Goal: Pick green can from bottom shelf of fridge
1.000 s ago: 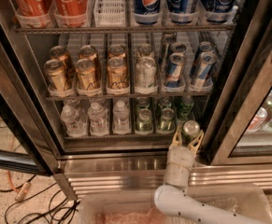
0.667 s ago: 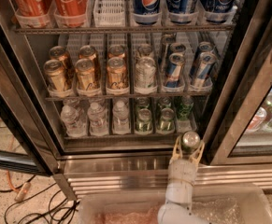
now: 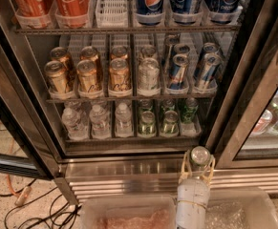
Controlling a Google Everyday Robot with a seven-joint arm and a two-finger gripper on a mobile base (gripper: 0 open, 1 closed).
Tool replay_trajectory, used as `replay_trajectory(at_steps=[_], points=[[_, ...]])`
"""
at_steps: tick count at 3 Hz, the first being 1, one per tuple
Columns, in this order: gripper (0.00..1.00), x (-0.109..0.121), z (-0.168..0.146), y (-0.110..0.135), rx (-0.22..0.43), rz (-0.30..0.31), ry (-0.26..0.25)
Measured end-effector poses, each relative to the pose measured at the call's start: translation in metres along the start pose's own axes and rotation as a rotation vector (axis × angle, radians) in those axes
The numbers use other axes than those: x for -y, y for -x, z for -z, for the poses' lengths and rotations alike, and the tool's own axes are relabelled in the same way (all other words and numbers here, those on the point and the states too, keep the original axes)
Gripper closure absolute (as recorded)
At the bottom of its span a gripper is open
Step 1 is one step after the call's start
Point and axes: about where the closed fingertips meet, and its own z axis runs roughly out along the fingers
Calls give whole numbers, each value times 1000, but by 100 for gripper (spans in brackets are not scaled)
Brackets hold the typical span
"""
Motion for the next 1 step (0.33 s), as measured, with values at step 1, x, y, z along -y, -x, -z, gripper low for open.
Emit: replay_trajectory(at_steps=[1], points=[[100, 8, 8, 5, 7, 12, -7]])
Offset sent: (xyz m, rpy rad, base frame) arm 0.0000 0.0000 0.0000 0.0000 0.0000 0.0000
